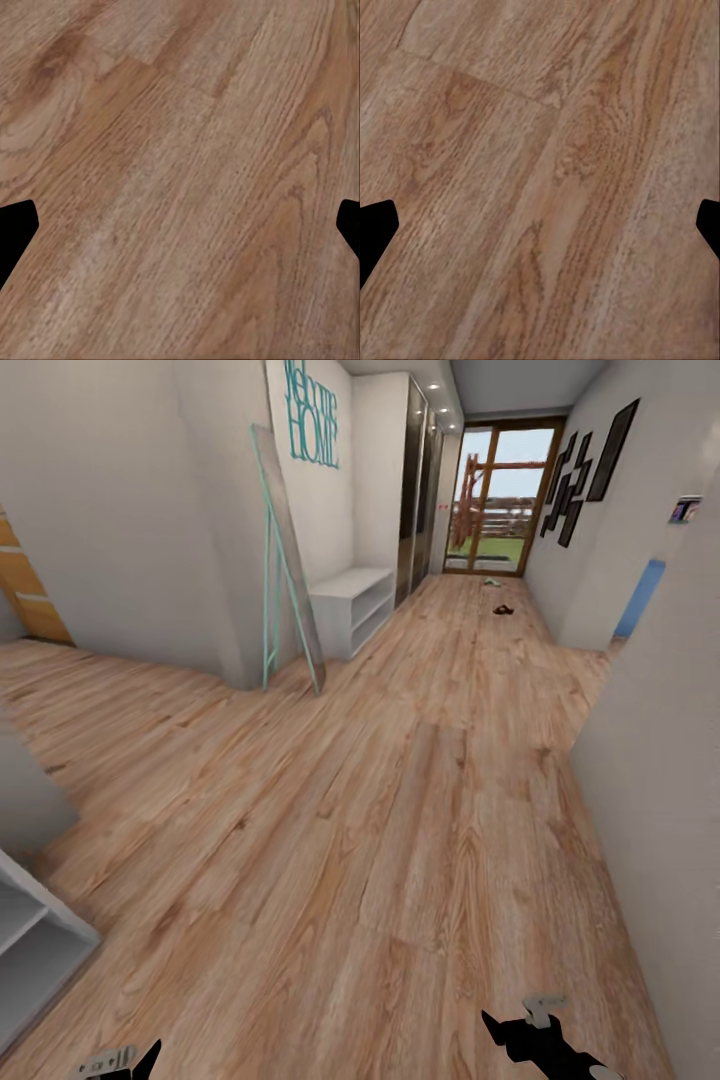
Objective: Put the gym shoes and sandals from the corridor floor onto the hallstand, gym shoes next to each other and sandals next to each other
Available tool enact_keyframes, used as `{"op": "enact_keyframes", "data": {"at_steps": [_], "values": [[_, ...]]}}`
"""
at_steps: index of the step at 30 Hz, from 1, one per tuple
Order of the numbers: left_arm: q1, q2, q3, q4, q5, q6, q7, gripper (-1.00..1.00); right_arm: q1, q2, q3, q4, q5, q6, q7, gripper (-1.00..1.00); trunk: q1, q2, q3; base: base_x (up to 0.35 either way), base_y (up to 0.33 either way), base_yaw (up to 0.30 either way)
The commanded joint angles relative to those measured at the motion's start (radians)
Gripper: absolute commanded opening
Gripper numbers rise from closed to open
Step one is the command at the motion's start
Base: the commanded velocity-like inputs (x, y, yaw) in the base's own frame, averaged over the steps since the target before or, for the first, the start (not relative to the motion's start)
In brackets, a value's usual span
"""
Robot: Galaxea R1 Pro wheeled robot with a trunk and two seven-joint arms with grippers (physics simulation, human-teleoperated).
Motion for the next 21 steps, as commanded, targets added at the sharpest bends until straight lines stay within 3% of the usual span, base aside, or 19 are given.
{"op": "enact_keyframes", "data": {"at_steps": [1,21], "values": [[0.000,0.000,0.003,0.001,0.009,0.001,-0.010,1.00,-0.001,0.000,0.004,0.001,-0.011,-0.002,0.006,1.00,0.000,0.000,-0.001,0.336,0.009,-0.277],[0.000,0.000,0.003,0.001,0.010,0.001,-0.010,1.00,-0.001,0.001,0.005,0.001,-0.010,-0.002,0.006,1.00,0.000,0.000,-0.001,0.339,0.001,-0.277]]}}
